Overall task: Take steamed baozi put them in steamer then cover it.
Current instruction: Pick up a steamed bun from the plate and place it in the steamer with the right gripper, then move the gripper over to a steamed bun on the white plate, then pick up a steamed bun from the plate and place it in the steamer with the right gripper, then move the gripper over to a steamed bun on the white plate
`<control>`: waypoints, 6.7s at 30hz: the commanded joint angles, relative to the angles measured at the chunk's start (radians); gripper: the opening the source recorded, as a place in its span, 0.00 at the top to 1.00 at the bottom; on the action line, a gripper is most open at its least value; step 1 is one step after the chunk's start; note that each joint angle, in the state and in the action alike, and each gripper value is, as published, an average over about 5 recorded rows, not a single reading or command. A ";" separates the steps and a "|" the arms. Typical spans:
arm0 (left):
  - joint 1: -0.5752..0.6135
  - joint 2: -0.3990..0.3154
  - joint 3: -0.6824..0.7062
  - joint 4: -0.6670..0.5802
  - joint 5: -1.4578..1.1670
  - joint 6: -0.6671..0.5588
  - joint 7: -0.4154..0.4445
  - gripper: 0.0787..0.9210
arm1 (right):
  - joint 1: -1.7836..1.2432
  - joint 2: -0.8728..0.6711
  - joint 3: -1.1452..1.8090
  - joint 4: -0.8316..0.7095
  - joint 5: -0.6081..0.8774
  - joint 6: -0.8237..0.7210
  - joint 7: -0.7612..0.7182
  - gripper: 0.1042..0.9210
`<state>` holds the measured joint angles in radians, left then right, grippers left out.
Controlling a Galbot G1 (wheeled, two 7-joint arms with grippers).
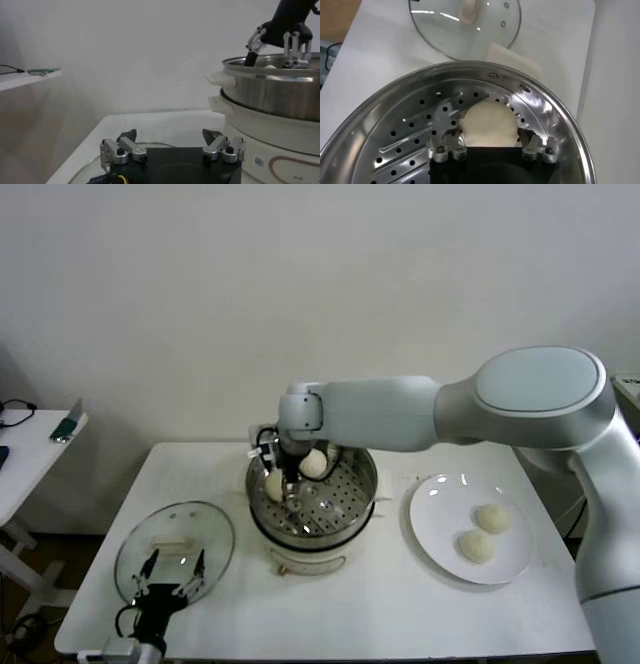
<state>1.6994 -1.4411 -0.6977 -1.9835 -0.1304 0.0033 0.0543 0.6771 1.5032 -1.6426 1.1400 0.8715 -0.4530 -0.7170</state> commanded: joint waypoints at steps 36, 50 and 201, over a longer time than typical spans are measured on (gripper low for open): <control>-0.032 -0.012 0.013 0.017 0.006 0.018 0.004 0.12 | -0.188 -1.035 0.047 0.338 -0.604 0.152 -0.159 0.12; -0.019 -0.011 0.011 0.013 0.010 0.016 0.004 0.12 | -0.341 -0.941 0.176 0.257 -0.613 0.106 -0.114 0.12; -0.005 -0.035 -0.002 0.010 0.044 0.016 0.003 0.12 | -0.559 -0.787 0.537 -0.270 -0.765 0.355 -0.277 0.12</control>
<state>1.6934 -1.4779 -0.7009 -1.9755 -0.0874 0.0192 0.0574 0.1787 0.6987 -1.1694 0.9243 0.1267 -0.0978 -0.9991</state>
